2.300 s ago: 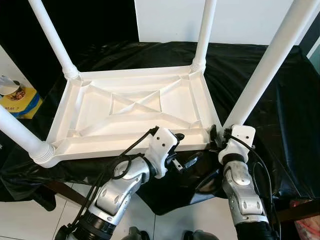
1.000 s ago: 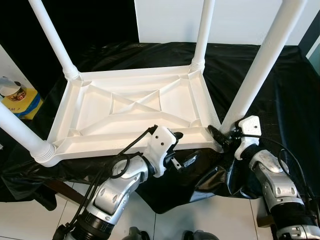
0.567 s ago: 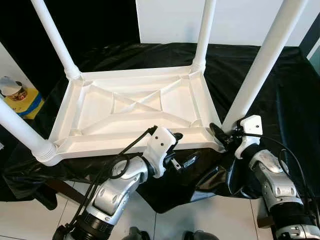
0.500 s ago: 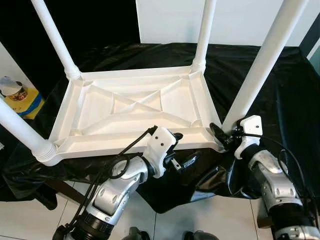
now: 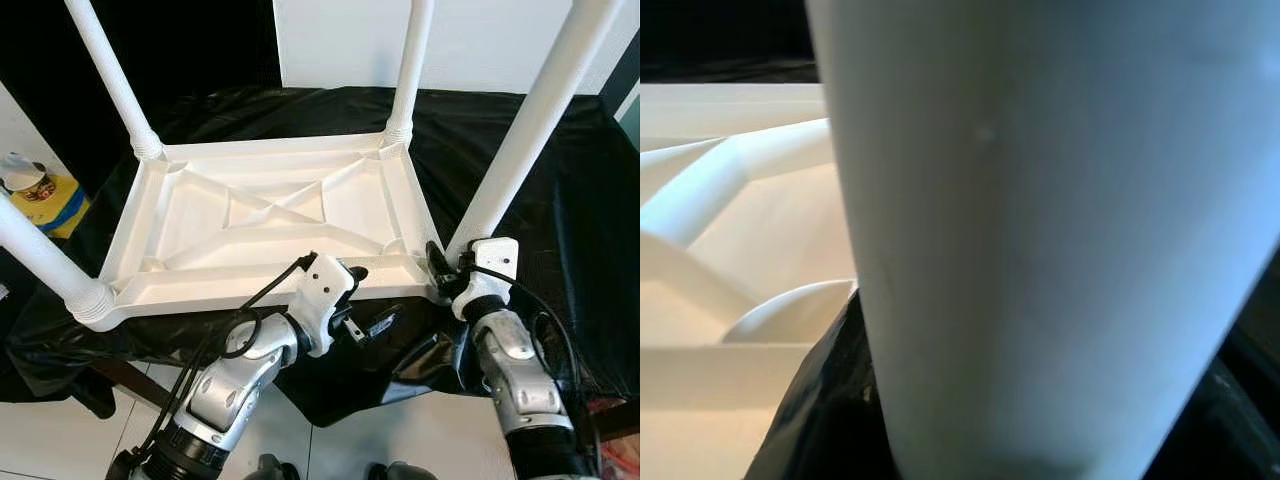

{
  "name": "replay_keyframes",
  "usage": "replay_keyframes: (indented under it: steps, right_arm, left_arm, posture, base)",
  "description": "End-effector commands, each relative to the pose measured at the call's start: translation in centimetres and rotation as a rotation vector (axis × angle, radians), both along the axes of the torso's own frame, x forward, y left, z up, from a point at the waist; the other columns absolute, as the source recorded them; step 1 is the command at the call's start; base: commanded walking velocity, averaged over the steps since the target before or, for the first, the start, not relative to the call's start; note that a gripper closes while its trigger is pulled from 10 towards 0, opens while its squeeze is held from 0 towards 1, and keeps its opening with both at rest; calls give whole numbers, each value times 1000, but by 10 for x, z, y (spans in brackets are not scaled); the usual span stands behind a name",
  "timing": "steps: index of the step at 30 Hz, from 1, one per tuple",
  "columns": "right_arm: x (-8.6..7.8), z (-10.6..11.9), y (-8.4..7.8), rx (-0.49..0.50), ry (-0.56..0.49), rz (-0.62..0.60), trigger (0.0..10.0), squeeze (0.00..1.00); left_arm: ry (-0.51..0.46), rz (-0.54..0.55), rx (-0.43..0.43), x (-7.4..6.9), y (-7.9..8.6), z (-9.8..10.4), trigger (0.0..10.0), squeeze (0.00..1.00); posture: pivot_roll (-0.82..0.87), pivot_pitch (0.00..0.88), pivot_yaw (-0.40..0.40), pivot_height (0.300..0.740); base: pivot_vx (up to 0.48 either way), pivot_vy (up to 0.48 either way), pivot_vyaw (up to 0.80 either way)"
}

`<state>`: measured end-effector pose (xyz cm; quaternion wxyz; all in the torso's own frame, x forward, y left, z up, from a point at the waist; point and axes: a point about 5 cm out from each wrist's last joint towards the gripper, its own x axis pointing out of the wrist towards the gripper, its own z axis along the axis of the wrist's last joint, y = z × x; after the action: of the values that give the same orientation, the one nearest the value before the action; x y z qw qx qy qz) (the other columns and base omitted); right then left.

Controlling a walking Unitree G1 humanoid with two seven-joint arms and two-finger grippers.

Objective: Building children table

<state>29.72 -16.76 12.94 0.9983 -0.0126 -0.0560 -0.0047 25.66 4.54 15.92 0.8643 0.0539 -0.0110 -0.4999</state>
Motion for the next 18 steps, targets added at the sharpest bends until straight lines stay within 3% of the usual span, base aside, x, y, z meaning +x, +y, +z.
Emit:
replay_keyframes:
  steps: [1, 8, 11, 18]
  right_arm:
    - [-8, -30, -2, 20, 144, -73, 10000, 0]
    - [-10, -27, 15, 86, 150, -196, 10000, 0]
    - [-9, -19, 26, 72, 103, -135, 10000, 0]
    - [-9, -14, 29, 84, 87, -114, 10000, 0]
  left_arm:
    - [11, -50, 16, -2, -2, -3, 10000, 0]
    - [11, -52, 20, -2, -3, -3, 10000, 0]
    - [10, -49, 20, -2, -2, -3, 10000, 0]
    - [1, -40, 20, 3, -2, -3, 10000, 0]
  posture:
    - [-115, 101, 21, 740]
    - [-117, 98, 15, 740]
    - [-119, 101, 12, 740]
    - [-127, 100, 9, 740]
  base:
    - [0, 0, 0]
    - [0, 0, 0]
    - [0, 0, 0]
    - [0, 0, 0]
